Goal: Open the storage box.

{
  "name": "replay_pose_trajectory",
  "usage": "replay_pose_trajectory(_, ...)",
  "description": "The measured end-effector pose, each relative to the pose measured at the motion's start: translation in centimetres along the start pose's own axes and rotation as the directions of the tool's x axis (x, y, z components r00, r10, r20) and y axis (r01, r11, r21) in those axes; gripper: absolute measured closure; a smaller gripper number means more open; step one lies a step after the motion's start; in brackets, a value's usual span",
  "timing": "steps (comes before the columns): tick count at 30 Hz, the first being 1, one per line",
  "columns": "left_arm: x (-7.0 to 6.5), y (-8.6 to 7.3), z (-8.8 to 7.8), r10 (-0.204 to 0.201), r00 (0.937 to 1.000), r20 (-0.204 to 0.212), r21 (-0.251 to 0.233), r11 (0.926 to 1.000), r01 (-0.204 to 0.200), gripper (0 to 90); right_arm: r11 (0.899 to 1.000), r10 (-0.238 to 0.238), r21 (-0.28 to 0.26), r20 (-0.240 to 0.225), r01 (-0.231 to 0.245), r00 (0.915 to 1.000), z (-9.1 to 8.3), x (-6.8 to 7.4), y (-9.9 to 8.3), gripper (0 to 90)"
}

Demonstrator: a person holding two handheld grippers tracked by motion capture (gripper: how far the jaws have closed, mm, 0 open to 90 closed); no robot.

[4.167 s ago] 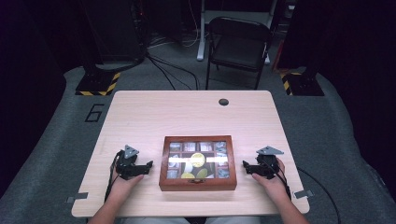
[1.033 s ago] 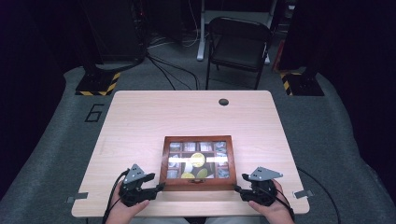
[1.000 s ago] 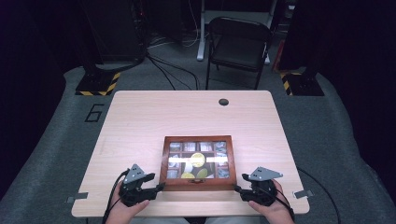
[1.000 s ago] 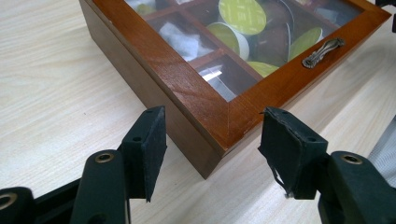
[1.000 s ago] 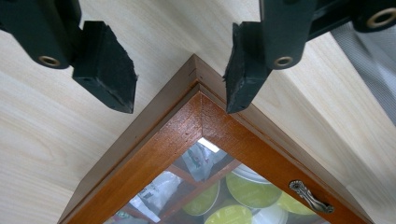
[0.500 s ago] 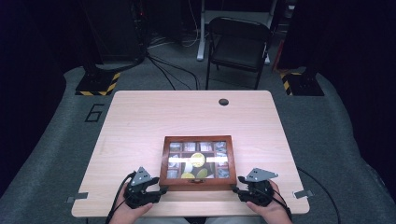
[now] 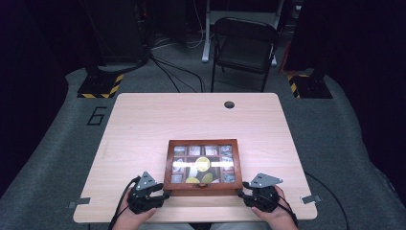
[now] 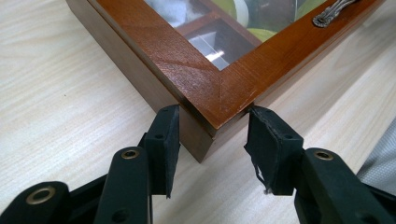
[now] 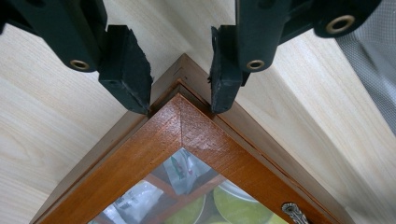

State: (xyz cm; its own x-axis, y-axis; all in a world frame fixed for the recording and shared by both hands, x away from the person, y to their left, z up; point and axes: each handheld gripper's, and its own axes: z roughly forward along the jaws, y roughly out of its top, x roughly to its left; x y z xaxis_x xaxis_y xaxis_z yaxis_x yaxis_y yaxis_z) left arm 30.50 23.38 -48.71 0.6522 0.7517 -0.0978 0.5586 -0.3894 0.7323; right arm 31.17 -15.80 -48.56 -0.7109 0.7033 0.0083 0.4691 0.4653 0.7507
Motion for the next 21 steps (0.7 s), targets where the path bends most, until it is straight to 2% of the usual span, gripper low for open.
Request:
replay_pose_trajectory(3, -0.09, 0.07, -0.06, 0.003, 1.0, -0.002, -0.013, 0.9999, -0.003, 54.3, 1.0, -0.009, -0.01, -0.001, 0.009, 1.0, -0.05, -0.06, 0.04, 58.7)
replay_pose_trajectory(9, -0.15, 0.25, -0.26, 0.018, 0.9998, 0.002, -0.029, 0.9994, -0.018, 54.8, 1.0, 0.003, -0.027, 0.0, -0.003, 1.0, -0.19, -0.14, 0.14, 58.2)
replay_pose_trajectory(21, -0.24, 0.51, -0.46, -0.007, 0.9999, 0.012, -0.07, 0.9975, 0.008, 50.5, 0.998, 0.021, -0.051, 0.001, -0.021, 0.9998, -0.32, -0.14, 0.46, 55.7)
